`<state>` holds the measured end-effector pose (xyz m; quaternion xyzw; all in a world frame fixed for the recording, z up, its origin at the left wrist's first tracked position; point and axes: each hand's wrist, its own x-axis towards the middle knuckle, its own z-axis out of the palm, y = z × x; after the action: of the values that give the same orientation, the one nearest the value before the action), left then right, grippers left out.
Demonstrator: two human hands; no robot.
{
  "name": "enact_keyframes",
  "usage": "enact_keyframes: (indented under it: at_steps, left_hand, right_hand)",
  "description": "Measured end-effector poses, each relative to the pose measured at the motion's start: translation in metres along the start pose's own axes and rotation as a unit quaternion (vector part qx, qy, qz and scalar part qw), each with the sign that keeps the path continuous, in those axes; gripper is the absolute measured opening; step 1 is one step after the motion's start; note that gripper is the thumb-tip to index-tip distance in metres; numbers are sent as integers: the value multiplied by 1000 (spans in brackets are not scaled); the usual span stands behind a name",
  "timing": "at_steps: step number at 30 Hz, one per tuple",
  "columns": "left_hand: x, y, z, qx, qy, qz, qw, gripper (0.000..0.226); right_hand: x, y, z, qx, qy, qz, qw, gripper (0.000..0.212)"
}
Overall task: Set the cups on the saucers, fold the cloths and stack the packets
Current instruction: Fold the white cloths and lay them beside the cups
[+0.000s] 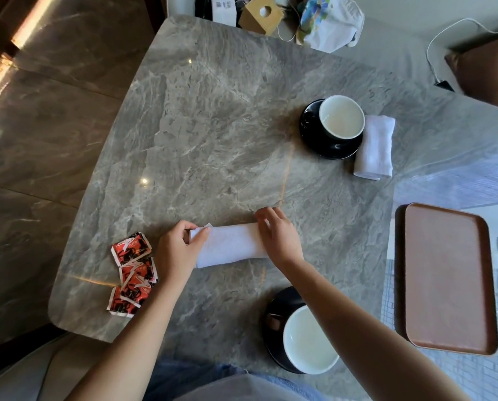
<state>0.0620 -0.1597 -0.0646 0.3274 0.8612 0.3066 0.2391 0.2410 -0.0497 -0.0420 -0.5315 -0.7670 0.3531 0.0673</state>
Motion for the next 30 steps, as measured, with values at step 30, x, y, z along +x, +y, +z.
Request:
enact_keyframes:
  at_steps: [30]
  left_hand:
    - [-11, 11, -7, 108, 58, 130, 984, 53]
  right_hand:
    - [-7, -1, -8, -163, 66, -99, 979, 37]
